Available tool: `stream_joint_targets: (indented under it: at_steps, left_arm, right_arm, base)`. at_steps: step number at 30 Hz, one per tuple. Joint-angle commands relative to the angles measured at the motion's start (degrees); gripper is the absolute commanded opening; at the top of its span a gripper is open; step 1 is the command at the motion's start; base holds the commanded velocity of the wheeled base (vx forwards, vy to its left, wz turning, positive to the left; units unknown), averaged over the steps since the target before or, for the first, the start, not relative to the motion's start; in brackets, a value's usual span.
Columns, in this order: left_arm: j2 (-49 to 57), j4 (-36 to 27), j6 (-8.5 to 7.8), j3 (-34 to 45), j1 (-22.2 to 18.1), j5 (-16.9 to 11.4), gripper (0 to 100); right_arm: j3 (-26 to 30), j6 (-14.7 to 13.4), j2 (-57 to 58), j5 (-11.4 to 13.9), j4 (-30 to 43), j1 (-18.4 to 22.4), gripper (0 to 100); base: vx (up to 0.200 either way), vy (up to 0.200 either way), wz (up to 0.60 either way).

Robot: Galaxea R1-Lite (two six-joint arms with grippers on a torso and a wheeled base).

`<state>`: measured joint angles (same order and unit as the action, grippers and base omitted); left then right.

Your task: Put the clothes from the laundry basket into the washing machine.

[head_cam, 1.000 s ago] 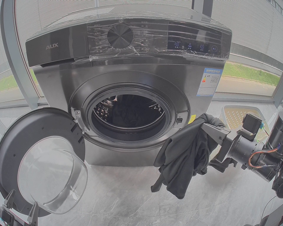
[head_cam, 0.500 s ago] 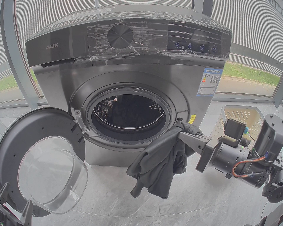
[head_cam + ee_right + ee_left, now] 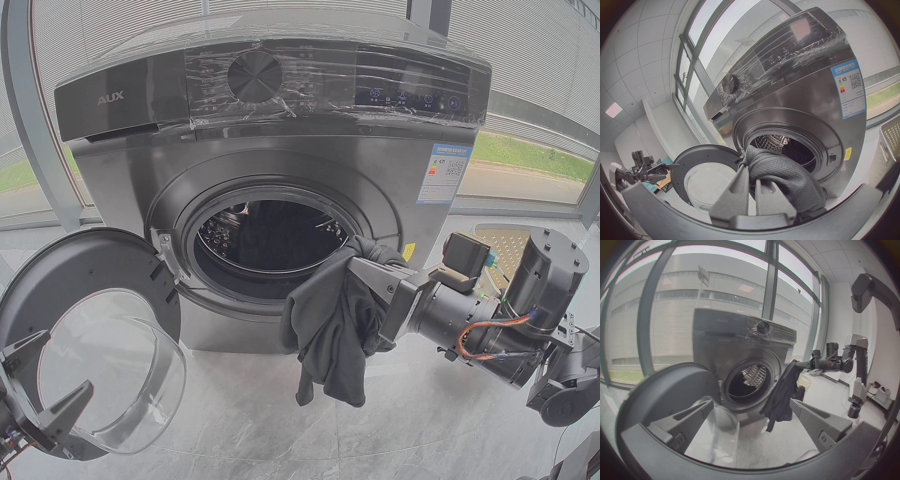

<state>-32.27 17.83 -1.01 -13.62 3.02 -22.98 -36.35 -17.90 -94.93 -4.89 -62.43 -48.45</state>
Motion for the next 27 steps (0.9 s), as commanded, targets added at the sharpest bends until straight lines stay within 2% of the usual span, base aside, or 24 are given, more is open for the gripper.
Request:
stream_joint_targets:
  at_steps: [1, 5, 11, 12, 16, 27]
  left_arm:
    - [-23.3, 10.1, -0.04, -2.6, 9.1, -4.3, 100]
    - [-31.0, 13.6, 0.05, -4.6, 12.2, -4.1, 100]
    - [-39.4, 17.4, -0.31, -5.9, 13.2, -4.3, 100]
    - [-42.9, 20.4, -0.66, -5.9, 13.7, -4.1, 100]
    - [-47.6, 24.4, -0.13, -6.5, 15.5, -3.6, 100]
    - [-55.9, 25.5, -0.04, -10.3, 18.2, -3.6, 100]
  right_arm:
    - [-2.8, -1.0, -3.2, 0.1, -1.8, -0.4, 0]
    - [-2.8, -1.4, -3.0, -0.2, -1.9, -0.2, 0]
    - [-2.6, -1.5, -2.7, -0.3, -2.2, 0.0, 0]
    - [-2.3, -1.5, -2.9, -0.4, -3.5, -0.2, 0]
    - [-2.3, -1.4, -3.2, -0.3, -4.7, -0.4, 0]
    - [-2.3, -1.4, -3.2, -0.4, -4.7, -2.0, 0]
  base:
    - [0.000, 0.000, 0.00]
    - [0.000, 0.000, 0.00]
    - [0.000, 0.000, 0.00]
    - [0.000, 0.000, 0.00]
    - [0.000, 0.000, 0.00]
    - [0.000, 0.000, 0.00]
